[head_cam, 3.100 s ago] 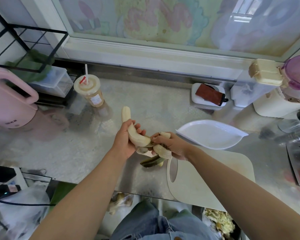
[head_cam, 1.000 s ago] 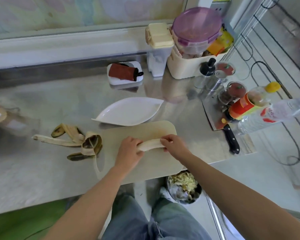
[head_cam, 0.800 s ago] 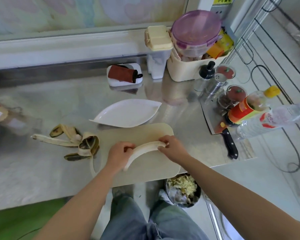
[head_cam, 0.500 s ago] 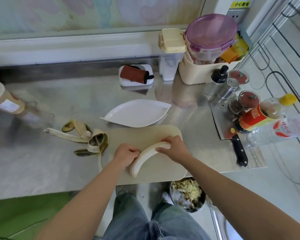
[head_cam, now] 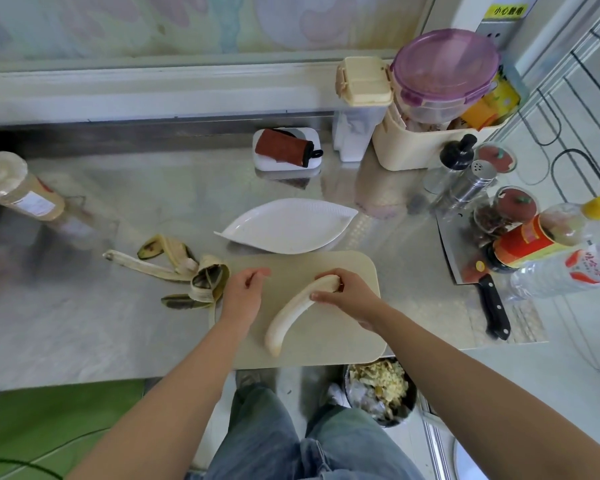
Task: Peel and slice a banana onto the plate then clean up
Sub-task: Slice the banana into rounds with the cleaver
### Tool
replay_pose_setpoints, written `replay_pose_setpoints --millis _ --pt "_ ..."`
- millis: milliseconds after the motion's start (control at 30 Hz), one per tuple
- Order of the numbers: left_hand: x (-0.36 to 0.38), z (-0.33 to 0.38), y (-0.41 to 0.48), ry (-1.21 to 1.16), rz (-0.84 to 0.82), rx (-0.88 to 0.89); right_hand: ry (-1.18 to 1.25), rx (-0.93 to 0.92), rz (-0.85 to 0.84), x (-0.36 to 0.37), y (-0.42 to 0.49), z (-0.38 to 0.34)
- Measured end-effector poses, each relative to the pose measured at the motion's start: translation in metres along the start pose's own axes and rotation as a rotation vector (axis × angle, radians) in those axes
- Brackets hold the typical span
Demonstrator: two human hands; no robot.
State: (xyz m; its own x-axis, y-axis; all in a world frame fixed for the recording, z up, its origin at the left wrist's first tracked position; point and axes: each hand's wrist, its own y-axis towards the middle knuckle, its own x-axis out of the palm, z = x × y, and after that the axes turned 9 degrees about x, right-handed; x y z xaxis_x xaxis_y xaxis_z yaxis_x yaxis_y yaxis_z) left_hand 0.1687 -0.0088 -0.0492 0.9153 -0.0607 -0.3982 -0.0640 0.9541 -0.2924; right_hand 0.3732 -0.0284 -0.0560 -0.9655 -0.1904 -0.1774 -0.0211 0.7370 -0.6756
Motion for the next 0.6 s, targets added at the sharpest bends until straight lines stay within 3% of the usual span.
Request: replay_pose_setpoints --millis 167,433,600 --pt "-0.004 -0.002 -0.003 0.01 -0.079 0.031 -0.146 -0.071 0.029 0.0 0.0 -0.001" --pt "0.009 0.0 -0.018 0.015 -0.156 0.01 -0.016 -0.051 0.154 0.019 -0.004 -0.014" --pt "0.011 0.006 -0.024 0.278 -0.207 0.157 -0.077 -0.084 0.204 0.018 -0.008 -0.021"
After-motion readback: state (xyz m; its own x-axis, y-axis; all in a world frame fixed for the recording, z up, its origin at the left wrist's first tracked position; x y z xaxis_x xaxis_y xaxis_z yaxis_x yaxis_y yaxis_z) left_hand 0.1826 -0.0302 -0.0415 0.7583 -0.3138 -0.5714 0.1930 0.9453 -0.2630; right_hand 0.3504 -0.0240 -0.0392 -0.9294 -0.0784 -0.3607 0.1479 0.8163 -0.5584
